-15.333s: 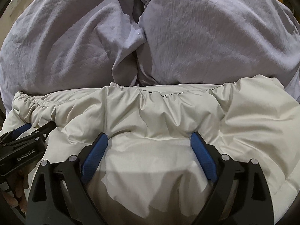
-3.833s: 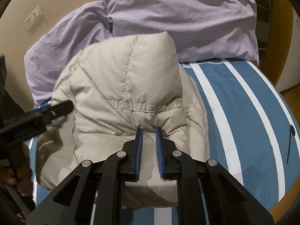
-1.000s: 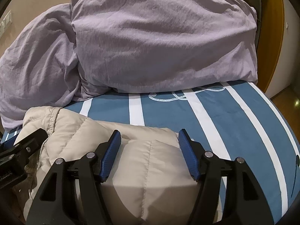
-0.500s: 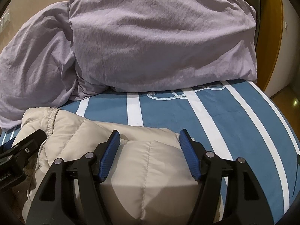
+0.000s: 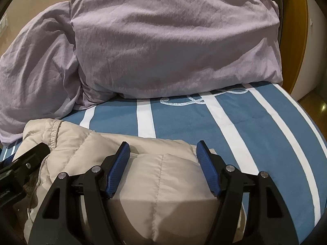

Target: Fold large clothes

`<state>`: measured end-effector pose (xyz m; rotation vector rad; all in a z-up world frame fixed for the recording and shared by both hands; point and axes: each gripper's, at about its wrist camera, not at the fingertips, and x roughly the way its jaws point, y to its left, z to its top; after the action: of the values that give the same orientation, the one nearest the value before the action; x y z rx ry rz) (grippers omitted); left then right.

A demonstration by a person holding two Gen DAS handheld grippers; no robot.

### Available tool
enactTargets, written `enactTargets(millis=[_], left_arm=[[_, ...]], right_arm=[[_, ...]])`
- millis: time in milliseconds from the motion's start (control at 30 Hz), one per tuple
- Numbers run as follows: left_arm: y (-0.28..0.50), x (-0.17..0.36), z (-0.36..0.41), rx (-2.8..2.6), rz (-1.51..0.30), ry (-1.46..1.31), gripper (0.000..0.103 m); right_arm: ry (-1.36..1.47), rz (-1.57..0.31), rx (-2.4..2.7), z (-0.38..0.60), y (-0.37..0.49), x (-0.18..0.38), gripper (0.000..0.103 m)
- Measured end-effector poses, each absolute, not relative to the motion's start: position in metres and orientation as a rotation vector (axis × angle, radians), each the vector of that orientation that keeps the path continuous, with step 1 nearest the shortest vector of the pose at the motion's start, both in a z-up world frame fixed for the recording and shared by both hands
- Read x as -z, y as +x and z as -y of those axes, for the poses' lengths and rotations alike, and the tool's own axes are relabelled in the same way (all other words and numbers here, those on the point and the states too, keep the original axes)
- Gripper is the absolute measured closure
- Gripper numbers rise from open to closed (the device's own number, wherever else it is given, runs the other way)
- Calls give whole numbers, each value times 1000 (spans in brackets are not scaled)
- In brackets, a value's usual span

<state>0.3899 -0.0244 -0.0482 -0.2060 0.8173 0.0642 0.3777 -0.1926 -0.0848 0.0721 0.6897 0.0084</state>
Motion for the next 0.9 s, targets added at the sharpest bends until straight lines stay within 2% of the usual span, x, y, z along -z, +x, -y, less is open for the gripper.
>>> enactTargets(millis=[167, 400, 633, 900], left_arm=[[386, 40, 17, -27, -846, -235, 2], [354, 19, 1, 4, -843, -245, 2], [327, 11, -17, 21, -851, -266, 2], [312, 27, -33, 55, -907, -318, 2]], right_arm=[[91, -725, -20, 196, 379, 81, 31], [135, -752, -18, 217, 363, 59, 10], [209, -791, -109, 248, 348, 41, 9], [368, -899, -226, 286, 337, 52, 5]])
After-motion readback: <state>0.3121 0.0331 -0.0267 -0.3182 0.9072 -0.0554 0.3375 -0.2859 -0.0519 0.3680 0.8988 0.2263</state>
